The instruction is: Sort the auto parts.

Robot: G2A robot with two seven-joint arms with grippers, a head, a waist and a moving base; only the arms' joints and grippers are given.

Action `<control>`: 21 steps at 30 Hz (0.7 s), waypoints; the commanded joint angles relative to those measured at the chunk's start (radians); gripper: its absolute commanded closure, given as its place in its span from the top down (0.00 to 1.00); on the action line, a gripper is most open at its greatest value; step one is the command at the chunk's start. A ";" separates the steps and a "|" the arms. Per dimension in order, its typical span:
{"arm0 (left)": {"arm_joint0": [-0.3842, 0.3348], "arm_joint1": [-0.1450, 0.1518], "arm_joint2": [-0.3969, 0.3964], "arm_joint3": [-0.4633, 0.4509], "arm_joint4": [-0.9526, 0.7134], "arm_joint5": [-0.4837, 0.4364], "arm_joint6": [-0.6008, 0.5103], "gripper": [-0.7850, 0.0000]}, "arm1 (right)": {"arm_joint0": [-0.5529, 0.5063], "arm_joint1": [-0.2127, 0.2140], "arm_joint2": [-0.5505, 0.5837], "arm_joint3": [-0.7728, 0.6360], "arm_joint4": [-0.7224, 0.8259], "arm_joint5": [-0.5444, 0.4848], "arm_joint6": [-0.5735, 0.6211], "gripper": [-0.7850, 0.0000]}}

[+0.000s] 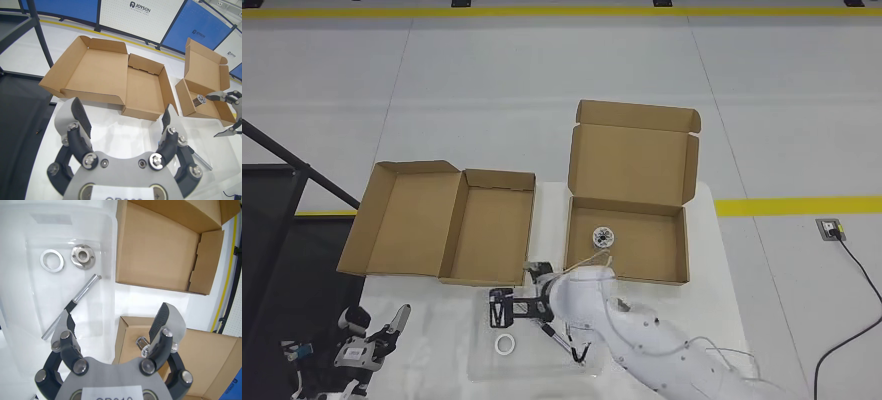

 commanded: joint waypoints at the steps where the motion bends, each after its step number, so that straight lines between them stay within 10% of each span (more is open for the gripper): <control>1: 0.000 0.000 0.000 0.000 0.000 0.000 0.000 1.00 | -0.040 -0.002 -0.019 -0.009 -0.042 0.065 -0.048 1.00; 10: 0.000 0.000 0.000 0.000 0.000 0.000 0.000 1.00 | -0.159 -0.021 -0.059 -0.069 -0.115 0.272 -0.030 1.00; 21: 0.000 0.000 0.000 0.000 0.000 0.000 0.000 1.00 | -0.143 -0.045 0.014 0.023 0.143 0.200 0.145 1.00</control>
